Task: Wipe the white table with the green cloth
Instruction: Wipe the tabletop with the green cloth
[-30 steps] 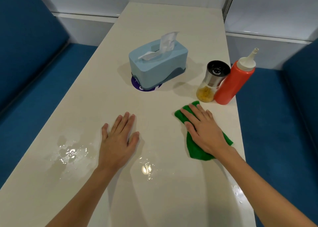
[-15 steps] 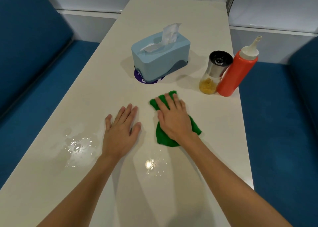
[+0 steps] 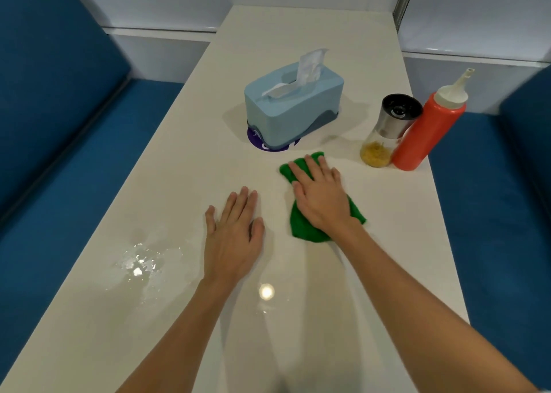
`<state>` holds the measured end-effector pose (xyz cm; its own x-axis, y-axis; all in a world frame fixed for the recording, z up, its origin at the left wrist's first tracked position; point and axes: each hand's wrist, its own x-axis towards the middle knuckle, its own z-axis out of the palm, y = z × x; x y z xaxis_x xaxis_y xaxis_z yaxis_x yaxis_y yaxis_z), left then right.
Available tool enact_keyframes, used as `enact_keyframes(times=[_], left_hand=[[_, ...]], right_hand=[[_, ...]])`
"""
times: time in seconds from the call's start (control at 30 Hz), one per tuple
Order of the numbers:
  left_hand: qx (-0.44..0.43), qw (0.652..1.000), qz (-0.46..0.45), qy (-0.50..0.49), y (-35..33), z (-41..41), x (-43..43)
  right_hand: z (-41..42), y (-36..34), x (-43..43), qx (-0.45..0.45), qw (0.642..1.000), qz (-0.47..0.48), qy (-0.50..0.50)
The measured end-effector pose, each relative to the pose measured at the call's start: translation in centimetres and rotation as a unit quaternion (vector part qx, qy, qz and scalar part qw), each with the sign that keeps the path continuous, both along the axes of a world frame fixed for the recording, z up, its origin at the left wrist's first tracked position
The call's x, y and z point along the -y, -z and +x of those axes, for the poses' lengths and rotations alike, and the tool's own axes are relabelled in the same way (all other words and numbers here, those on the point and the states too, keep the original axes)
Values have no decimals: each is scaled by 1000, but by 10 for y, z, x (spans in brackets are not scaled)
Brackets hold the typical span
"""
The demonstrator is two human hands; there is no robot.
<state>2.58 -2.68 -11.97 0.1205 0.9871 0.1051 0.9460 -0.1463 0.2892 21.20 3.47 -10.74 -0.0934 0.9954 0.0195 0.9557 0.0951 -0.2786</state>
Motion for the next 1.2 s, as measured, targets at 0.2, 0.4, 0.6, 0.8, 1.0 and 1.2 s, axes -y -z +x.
enact_keyframes(times=[0.2, 0.4, 0.6, 0.8, 1.0, 1.2], left_hand=[[29, 1000, 11, -1, -1, 0, 0], [38, 999, 11, -14, 1, 0, 1], [90, 996, 12, -25, -2, 0, 1], [204, 973, 1, -105, -27, 23, -7], [60, 989, -61, -121, -21, 92, -36], [6, 1000, -3, -1, -12, 91, -49]], right_hand=[[-30, -5, 24, -40, 988, -6, -149], [48, -9, 37, -51, 992, -34, -113], [-12, -3, -14, 2, 1000, -15, 9], [-43, -32, 6, -336, 935, -114, -13], [0, -48, -1, -416, 903, 4, 106], [17, -15, -7, -277, 955, 5, 103]])
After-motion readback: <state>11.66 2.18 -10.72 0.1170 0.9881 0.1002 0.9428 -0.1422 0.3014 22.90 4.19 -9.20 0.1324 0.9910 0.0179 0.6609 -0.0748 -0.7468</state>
